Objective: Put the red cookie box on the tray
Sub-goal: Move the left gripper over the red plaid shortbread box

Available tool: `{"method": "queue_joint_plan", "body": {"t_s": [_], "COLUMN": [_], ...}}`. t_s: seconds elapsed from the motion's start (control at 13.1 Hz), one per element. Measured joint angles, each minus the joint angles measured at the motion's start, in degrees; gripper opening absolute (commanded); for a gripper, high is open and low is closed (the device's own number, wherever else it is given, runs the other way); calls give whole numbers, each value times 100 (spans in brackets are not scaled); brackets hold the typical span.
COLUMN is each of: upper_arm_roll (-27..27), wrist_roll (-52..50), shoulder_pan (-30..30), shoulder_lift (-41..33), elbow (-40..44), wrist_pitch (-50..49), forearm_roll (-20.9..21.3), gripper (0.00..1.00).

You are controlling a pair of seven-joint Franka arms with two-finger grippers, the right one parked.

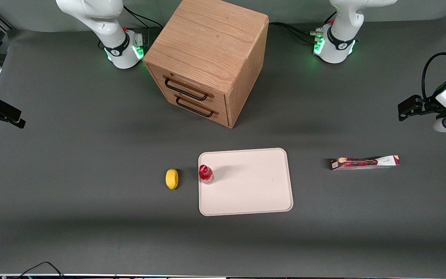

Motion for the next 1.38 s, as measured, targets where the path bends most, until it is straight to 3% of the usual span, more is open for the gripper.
{"method": "queue_joint_plan", "body": {"t_s": [0.76, 1.38], "upper_arm_roll": [-9, 83], "wrist_roll": [306, 3579], "shoulder_pan": [0, 2], "shoulder_lift": [15, 44], "elbow": [0, 0], "wrist_pitch": [-70, -92], "forearm_roll": [0, 23], "gripper": [100, 100]}}
